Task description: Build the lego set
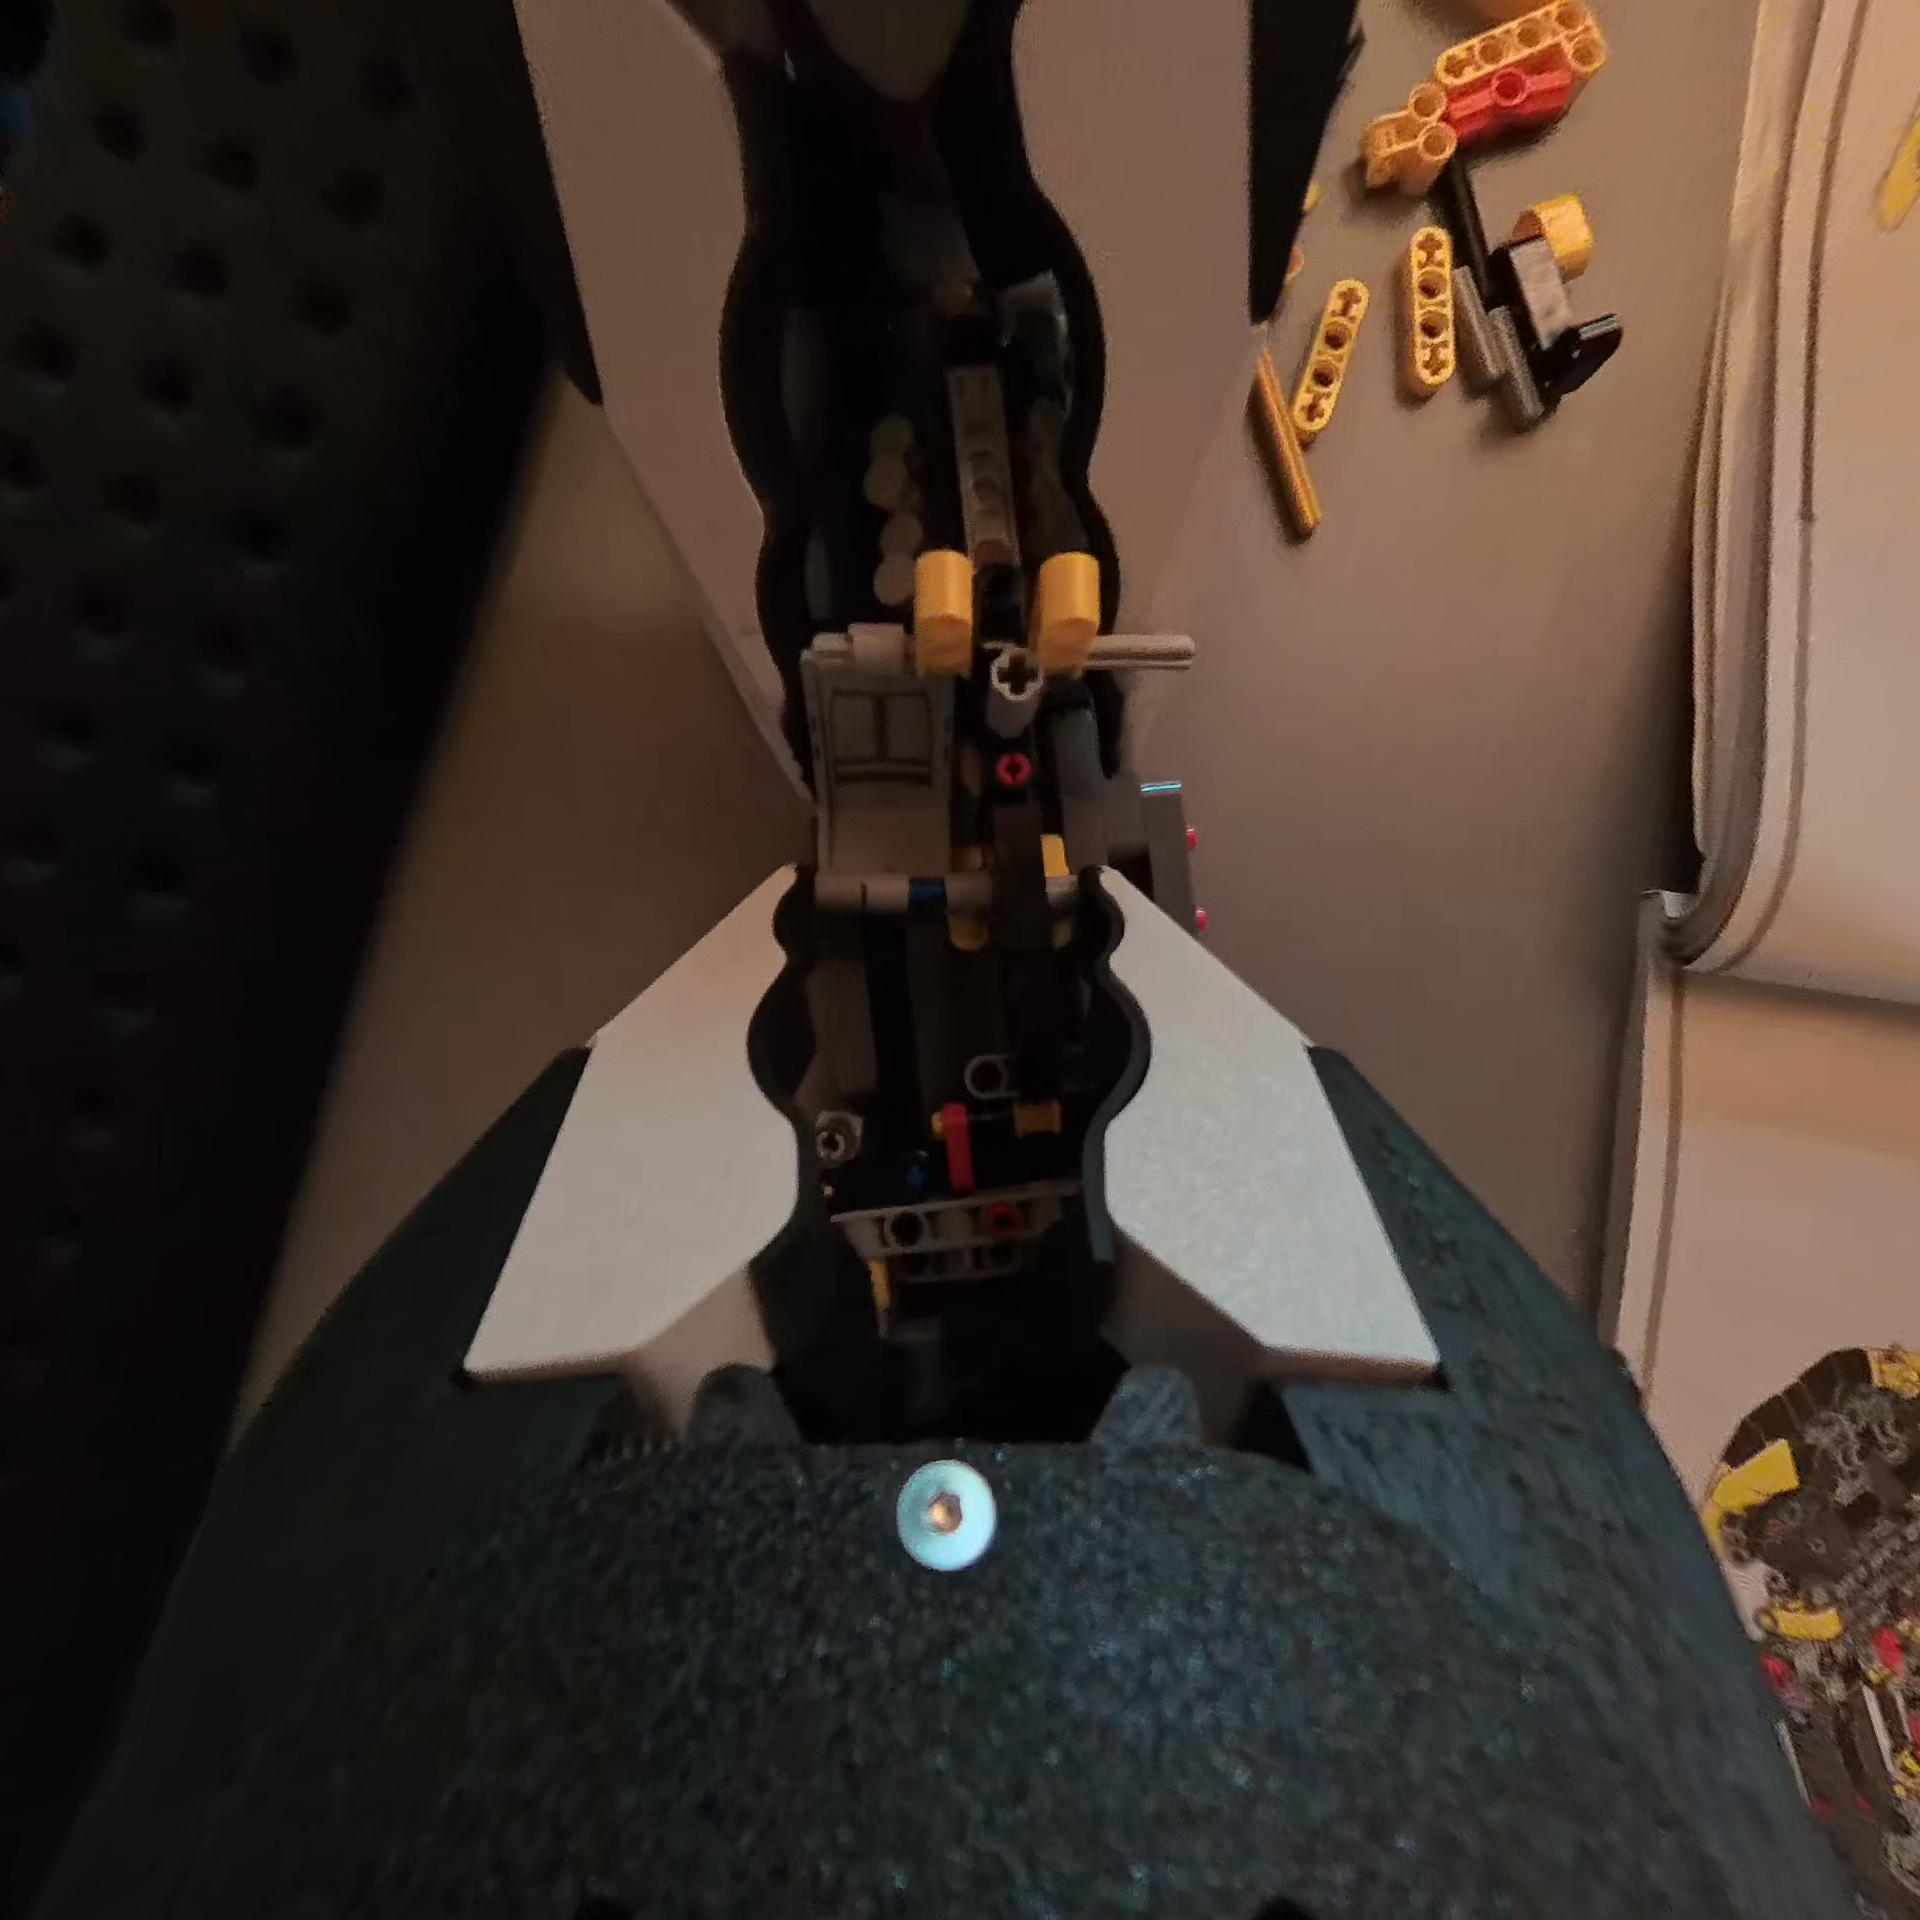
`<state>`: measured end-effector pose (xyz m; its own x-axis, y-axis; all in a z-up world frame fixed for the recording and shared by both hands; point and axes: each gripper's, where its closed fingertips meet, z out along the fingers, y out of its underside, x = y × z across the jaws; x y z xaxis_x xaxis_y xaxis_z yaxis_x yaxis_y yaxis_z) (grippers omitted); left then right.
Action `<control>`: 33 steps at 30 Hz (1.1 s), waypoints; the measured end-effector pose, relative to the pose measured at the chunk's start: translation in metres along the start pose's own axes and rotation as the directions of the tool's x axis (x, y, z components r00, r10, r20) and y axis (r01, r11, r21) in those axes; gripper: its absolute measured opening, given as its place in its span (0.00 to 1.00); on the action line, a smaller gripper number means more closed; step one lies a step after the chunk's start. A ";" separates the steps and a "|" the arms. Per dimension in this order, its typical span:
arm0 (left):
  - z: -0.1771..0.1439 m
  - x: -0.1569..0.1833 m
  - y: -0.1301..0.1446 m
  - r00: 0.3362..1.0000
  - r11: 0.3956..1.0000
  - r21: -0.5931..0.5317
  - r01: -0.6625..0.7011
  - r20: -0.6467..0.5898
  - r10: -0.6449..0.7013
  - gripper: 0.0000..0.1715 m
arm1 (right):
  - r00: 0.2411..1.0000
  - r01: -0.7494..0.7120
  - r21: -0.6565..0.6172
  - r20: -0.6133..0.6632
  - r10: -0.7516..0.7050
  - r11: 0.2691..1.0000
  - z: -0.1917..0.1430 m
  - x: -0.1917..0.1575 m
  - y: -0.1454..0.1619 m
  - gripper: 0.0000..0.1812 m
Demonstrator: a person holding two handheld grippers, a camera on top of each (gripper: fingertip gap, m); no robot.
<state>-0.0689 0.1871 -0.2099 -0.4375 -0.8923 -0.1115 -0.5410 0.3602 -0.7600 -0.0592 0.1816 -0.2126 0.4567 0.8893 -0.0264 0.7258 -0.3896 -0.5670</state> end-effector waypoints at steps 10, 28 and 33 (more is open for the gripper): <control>0.001 -0.004 -0.001 0.999 1.000 -0.001 -0.006 0.032 0.006 0.25 | 0.999 0.021 0.000 -0.046 -0.021 1.000 0.000 0.003 0.001 0.23; 0.001 -0.003 -0.001 1.000 1.000 0.003 -0.011 0.025 0.011 0.26 | 0.993 -0.064 0.016 -0.100 0.065 0.998 -0.001 0.003 -0.002 0.23; -0.013 -0.025 -0.007 0.987 0.999 0.010 -0.030 0.158 0.028 0.31 | 0.971 -0.118 0.039 -0.206 0.123 0.992 -0.012 0.014 -0.002 0.23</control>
<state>-0.0638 0.2107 -0.1932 -0.3332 -0.9136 -0.2330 -0.5205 0.3843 -0.7624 -0.0481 0.1916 -0.2025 0.6388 0.7658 0.0740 0.6461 -0.4818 -0.5920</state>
